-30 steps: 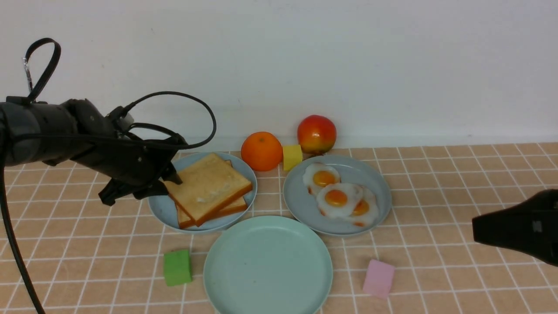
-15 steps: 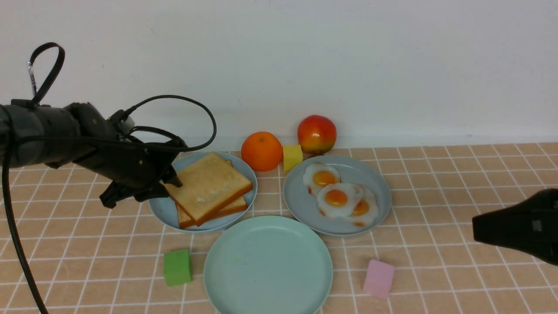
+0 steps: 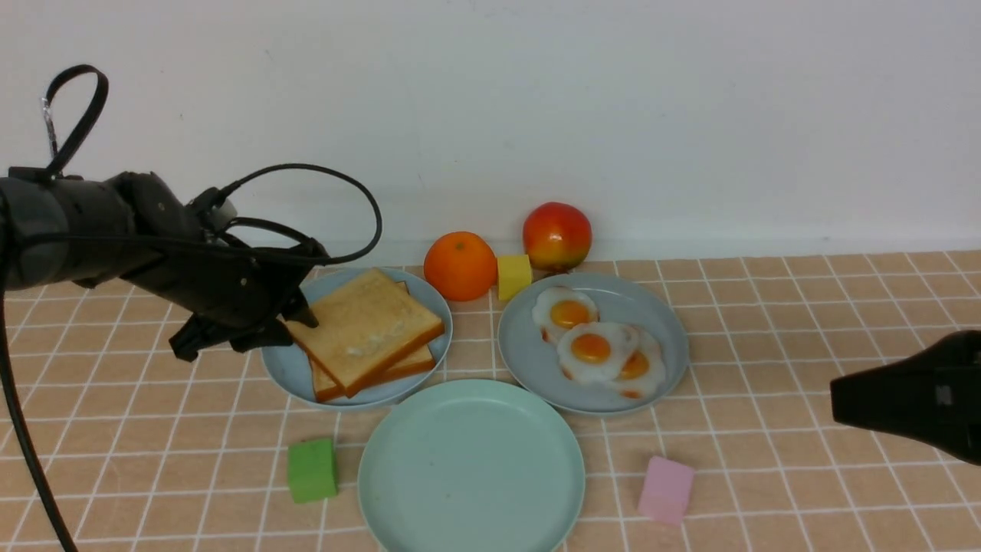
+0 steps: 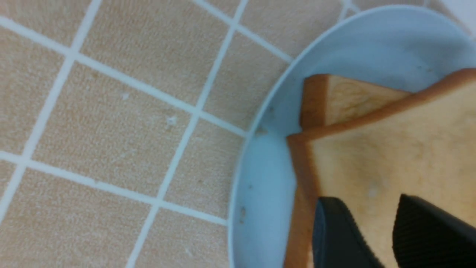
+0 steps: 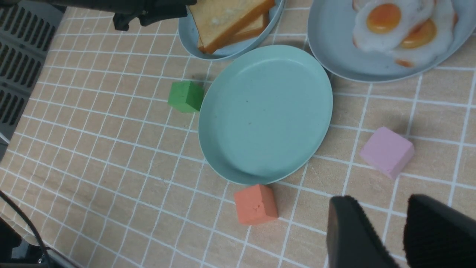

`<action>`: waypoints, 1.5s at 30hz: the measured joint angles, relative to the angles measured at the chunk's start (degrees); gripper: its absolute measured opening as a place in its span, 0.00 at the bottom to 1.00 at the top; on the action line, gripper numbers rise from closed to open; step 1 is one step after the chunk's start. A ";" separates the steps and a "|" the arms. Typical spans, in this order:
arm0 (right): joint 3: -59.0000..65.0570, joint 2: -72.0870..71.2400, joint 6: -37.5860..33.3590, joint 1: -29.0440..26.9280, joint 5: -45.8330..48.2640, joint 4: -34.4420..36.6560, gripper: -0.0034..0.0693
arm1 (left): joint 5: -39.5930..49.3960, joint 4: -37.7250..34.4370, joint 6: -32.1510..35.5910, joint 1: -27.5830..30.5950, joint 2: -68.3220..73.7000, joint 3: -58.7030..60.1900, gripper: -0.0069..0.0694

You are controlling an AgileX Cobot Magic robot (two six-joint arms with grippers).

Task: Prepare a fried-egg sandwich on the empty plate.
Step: Use the left arm to grab a slice of bread, then use the left arm to put a slice of bread into the empty plate in the middle

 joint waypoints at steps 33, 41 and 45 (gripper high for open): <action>0.00 0.00 0.00 0.00 0.33 0.02 0.38 | -1.02 -0.39 -2.79 -0.06 3.83 -0.45 0.10; 0.00 0.00 0.00 0.00 0.44 0.02 0.38 | 2.25 2.76 1.11 0.17 -3.95 -0.21 0.10; 0.00 0.00 -0.33 0.00 0.44 0.02 0.38 | 5.24 2.44 7.26 -0.18 -10.12 -0.08 0.10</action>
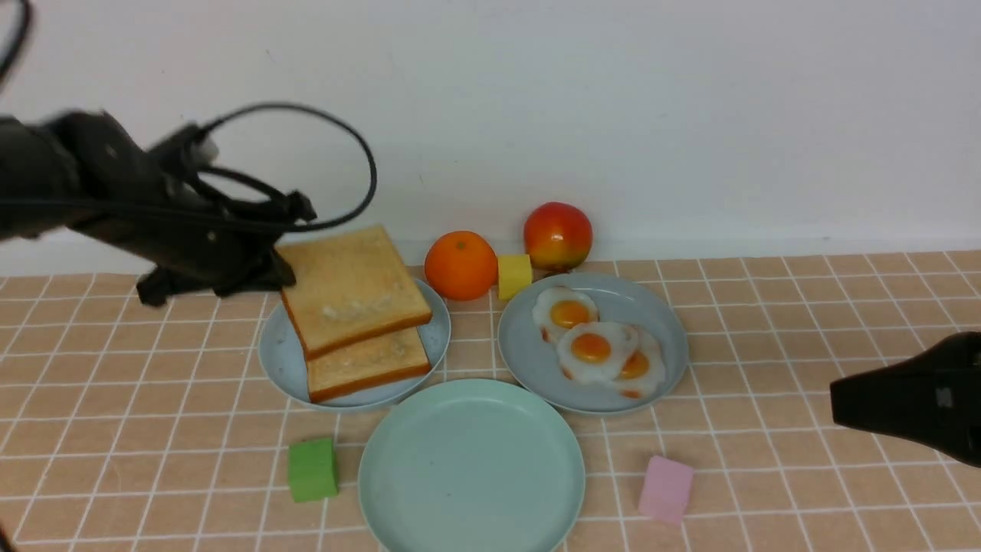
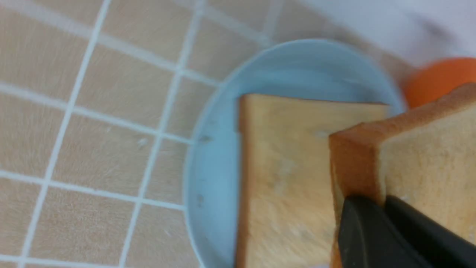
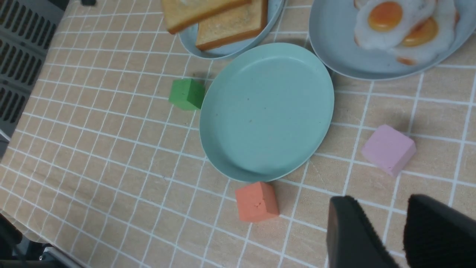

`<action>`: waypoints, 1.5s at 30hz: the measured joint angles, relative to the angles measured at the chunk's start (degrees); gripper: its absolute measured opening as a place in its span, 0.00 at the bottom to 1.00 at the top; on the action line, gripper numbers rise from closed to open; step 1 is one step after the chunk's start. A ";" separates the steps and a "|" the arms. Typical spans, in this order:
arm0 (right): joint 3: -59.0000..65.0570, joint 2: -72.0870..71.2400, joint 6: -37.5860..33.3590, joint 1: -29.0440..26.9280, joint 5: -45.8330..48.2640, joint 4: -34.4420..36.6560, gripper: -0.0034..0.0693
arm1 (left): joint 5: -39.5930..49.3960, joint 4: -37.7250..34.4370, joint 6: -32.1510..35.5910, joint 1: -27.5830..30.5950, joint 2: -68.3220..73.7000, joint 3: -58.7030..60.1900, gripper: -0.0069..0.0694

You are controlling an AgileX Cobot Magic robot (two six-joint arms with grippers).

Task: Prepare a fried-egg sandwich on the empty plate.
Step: Use the left arm to put a slice of bread into the empty plate in the middle

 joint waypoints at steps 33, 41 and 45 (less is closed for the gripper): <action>0.00 0.00 -18.75 2.35 9.18 7.54 0.03 | 4.45 -13.82 18.91 -11.22 6.14 7.90 0.11; 0.00 0.00 -18.92 2.35 8.74 7.48 0.04 | 5.35 -13.94 17.59 -11.22 6.14 7.90 0.27; 0.00 0.00 -18.92 2.35 7.97 7.48 0.05 | 5.72 -13.42 17.47 -11.22 5.83 7.90 0.44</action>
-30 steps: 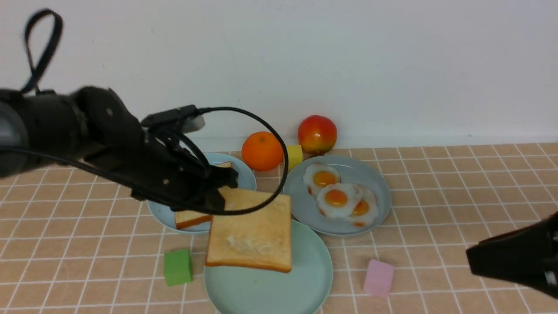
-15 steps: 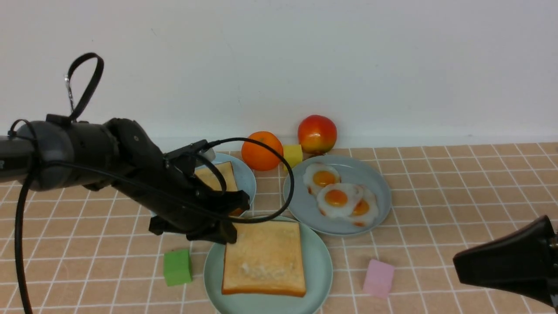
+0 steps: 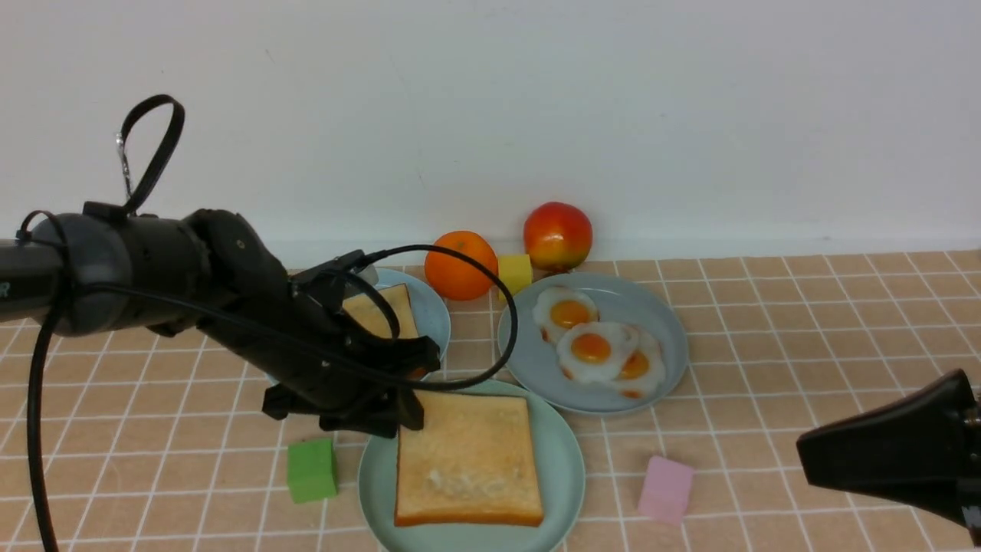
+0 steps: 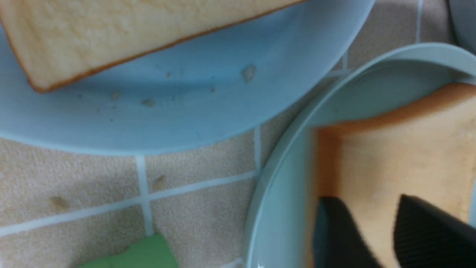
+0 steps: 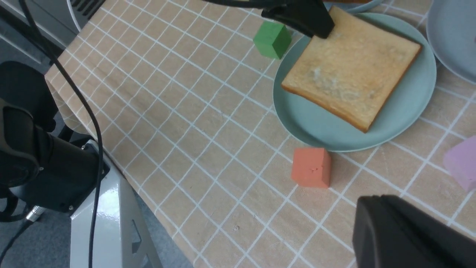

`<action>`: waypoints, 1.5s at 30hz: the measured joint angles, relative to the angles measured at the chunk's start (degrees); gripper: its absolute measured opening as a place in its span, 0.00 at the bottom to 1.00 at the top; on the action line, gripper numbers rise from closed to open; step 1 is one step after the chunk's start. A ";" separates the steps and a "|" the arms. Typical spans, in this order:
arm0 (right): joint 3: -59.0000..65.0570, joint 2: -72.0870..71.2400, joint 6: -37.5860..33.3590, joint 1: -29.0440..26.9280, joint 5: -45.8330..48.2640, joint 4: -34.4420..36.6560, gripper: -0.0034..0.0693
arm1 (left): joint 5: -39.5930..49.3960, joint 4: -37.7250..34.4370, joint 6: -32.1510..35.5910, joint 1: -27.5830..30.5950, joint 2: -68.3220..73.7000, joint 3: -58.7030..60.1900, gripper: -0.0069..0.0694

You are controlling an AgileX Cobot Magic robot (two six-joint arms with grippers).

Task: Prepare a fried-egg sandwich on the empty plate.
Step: Use the left arm to put a slice of bread into the empty plate in the middle, then use the right arm to grab a fried egg

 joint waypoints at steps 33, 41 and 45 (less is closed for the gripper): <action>-24.39 30.76 24.80 10.14 -10.87 -19.65 0.50 | 13.07 6.34 9.67 -7.82 -42.21 14.21 0.07; -38.75 50.73 30.89 7.87 -8.58 -23.43 0.54 | 14.16 6.28 9.61 -7.87 -43.95 14.40 0.07; -45.85 59.62 36.25 6.87 -6.12 -25.09 0.53 | 15.16 6.28 8.83 -7.93 -43.95 14.40 0.07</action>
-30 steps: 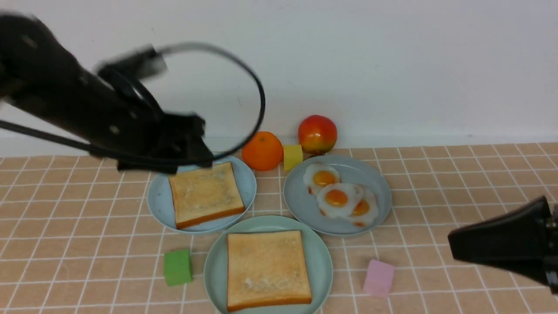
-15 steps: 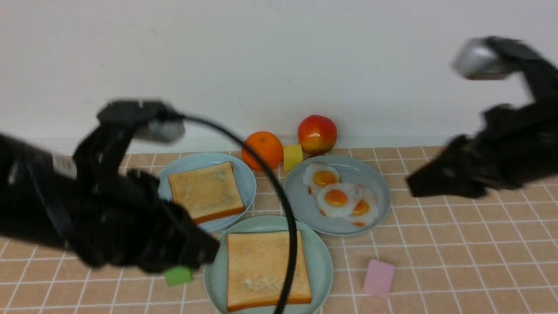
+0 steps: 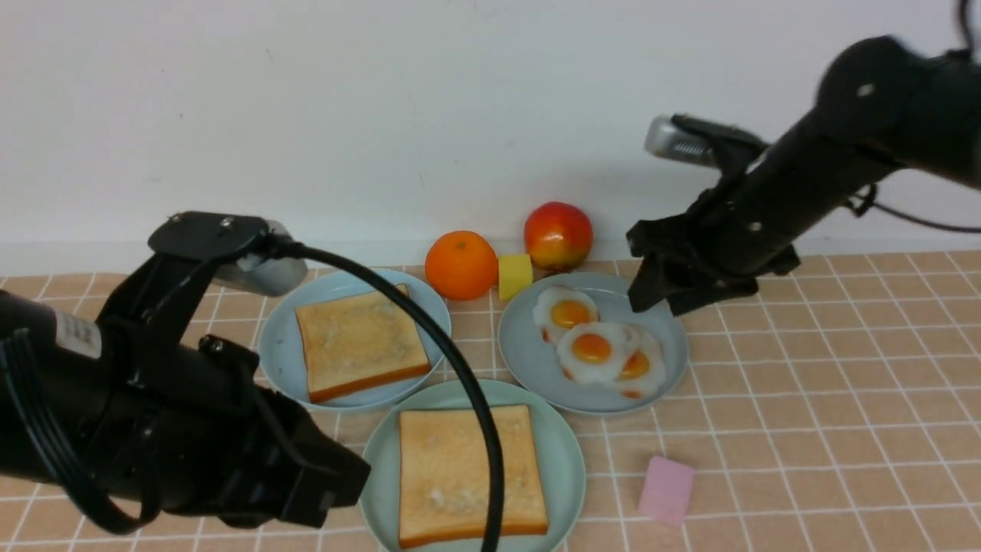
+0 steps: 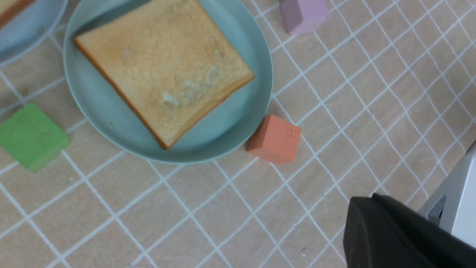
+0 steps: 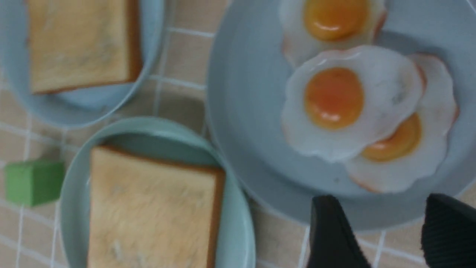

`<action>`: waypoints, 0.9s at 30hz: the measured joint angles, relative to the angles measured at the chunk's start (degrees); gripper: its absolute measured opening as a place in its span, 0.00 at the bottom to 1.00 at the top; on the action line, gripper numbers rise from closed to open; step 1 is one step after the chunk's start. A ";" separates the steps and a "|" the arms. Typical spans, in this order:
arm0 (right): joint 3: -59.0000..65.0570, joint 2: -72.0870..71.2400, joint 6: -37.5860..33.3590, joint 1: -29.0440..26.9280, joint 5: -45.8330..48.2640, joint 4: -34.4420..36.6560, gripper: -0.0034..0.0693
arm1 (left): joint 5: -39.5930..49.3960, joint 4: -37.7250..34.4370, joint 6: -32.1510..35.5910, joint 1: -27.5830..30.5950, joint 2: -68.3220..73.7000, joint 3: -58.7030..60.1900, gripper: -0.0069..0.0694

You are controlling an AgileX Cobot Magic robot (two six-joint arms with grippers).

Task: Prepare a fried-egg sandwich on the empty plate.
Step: Use the right arm to grab a fried egg

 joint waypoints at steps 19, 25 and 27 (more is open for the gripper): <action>-3.33 11.67 17.70 -0.07 -8.25 -0.66 0.54 | 0.39 0.05 -1.43 0.00 0.00 0.00 0.07; -3.71 13.73 17.70 -0.17 -8.36 0.04 0.49 | 0.39 0.05 -1.43 0.00 0.00 0.00 0.07; -3.71 13.78 17.45 -0.17 -8.36 -0.01 0.43 | 0.39 0.05 -1.43 0.00 0.00 0.00 0.07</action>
